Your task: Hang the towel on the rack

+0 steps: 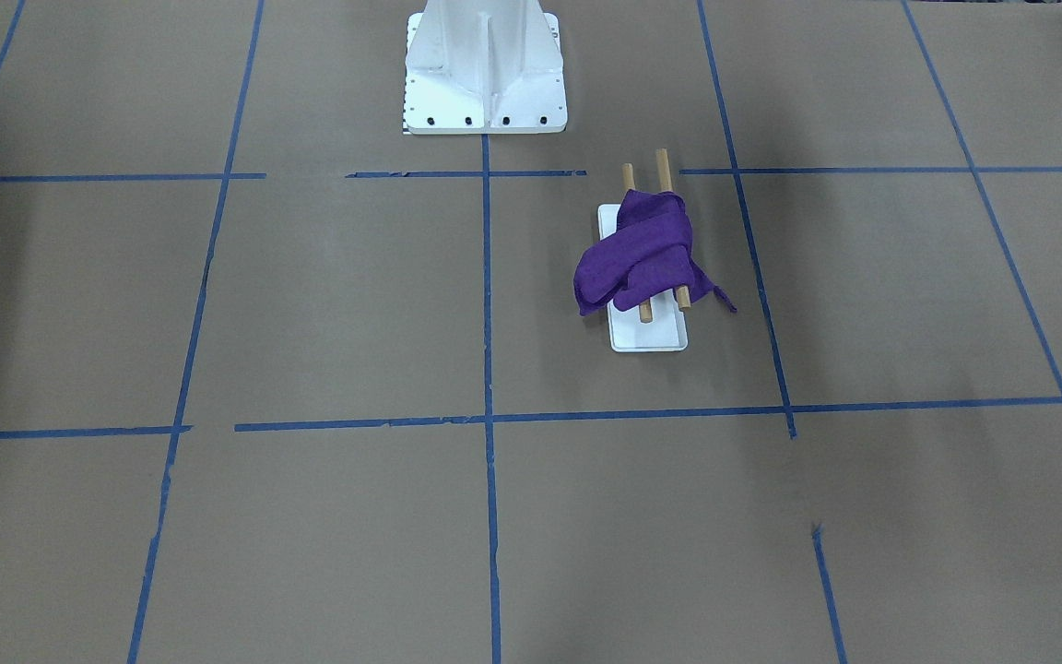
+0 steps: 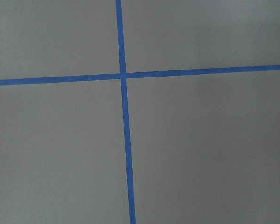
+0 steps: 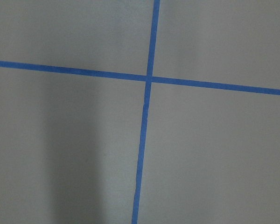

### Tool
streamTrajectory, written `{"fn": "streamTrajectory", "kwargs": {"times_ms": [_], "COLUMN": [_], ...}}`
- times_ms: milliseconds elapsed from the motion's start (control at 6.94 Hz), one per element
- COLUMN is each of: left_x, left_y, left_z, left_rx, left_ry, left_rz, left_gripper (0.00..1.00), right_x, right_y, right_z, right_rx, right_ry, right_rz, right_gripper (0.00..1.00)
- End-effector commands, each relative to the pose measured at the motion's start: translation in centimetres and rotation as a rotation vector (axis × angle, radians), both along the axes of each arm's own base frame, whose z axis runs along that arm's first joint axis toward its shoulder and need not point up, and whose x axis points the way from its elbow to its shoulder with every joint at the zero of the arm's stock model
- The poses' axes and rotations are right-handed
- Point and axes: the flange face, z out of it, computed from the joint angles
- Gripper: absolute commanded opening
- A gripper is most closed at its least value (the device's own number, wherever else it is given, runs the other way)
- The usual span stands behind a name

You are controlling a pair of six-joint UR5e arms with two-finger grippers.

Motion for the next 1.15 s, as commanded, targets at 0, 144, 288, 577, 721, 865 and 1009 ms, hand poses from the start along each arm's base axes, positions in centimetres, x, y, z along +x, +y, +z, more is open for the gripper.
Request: {"fn": "streamTrajectory", "kwargs": {"times_ms": [0, 144, 288, 577, 721, 865, 1009], "left_x": [0.2, 2.4, 2.6, 2.7, 2.6, 2.4, 2.5], "left_y": [-0.2, -2.1, -2.8, -3.0, -2.8, -2.5, -2.4], "left_z": [0.0, -0.9, -2.0, -2.5, -2.7, -2.9, -2.6], "left_rx": [0.028, 0.053, 0.056, 0.054, 0.043, 0.013, -0.020], "left_ry": [0.003, -0.040, -0.058, -0.057, -0.058, -0.060, -0.068], "left_rz": [0.005, 0.048, 0.052, 0.053, 0.052, 0.049, 0.052], "left_gripper": [1.00, 1.00, 1.00, 1.00, 1.00, 1.00, 1.00], "right_x": [-0.2, -0.3, -0.7, -0.8, -0.8, -0.9, -1.6], "right_y": [-0.1, -0.4, -0.3, -0.7, -0.7, -0.6, -0.7], "right_z": [-0.1, -0.7, -0.6, -1.2, -0.8, -1.0, -1.2], "right_rx": [0.004, 0.018, 0.012, 0.024, 0.016, 0.012, 0.010], "right_ry": [-0.003, -0.005, -0.023, -0.028, -0.028, -0.037, -0.054], "right_rz": [-0.004, -0.003, -0.008, -0.009, -0.010, -0.005, -0.009], "right_gripper": [1.00, 1.00, 1.00, 1.00, 1.00, 1.00, 1.00]}}
